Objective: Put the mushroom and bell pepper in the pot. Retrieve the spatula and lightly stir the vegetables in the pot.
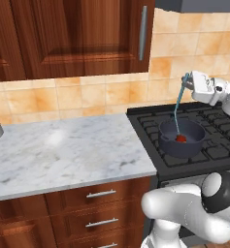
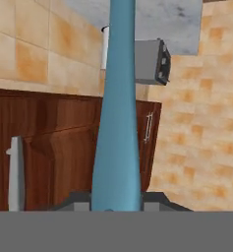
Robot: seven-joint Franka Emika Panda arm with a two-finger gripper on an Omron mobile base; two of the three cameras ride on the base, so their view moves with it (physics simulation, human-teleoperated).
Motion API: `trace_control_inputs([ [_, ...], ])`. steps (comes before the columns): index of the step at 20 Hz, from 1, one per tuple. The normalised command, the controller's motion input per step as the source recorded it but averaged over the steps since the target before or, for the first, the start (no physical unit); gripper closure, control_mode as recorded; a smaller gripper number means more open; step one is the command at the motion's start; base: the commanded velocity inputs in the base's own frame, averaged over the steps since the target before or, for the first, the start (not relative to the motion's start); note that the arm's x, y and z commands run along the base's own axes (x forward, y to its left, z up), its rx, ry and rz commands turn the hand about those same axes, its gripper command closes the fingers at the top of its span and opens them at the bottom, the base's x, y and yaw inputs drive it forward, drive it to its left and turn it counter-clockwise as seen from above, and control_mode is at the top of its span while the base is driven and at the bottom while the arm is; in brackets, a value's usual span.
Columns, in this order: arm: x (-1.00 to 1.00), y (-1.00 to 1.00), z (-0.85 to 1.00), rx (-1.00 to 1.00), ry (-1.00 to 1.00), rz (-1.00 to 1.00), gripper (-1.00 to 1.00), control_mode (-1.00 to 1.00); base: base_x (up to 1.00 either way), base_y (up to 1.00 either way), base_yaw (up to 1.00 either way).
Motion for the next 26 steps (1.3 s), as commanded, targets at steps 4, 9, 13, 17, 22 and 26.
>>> trace_control_inputs([
  [4, 0.52, -0.81, -0.27, 0.01, 0.05, -0.10, 1.00, -1.00, 0.00, 0.00, 0.00],
  [9, 0.37, -0.45, -0.58, -0.01, 0.01, -0.09, 1.00, -1.00, 0.00, 0.00, 0.00],
  [13, 0.39, -0.53, -0.46, 0.00, 0.01, -0.07, 1.00, -1.00, 0.00, 0.00, 0.00],
  [17, 0.38, -0.58, -0.35, 0.00, 0.04, -0.08, 1.00, -1.00, 0.00, 0.00, 0.00],
  [22, 0.42, -0.34, -0.46, 0.00, 0.02, -0.06, 1.00, -1.00, 0.00, 0.00, 0.00],
  [26, 0.45, -0.21, -0.47, 0.00, 0.00, -0.05, 1.00, -1.00, 0.00, 0.00, 0.00],
])
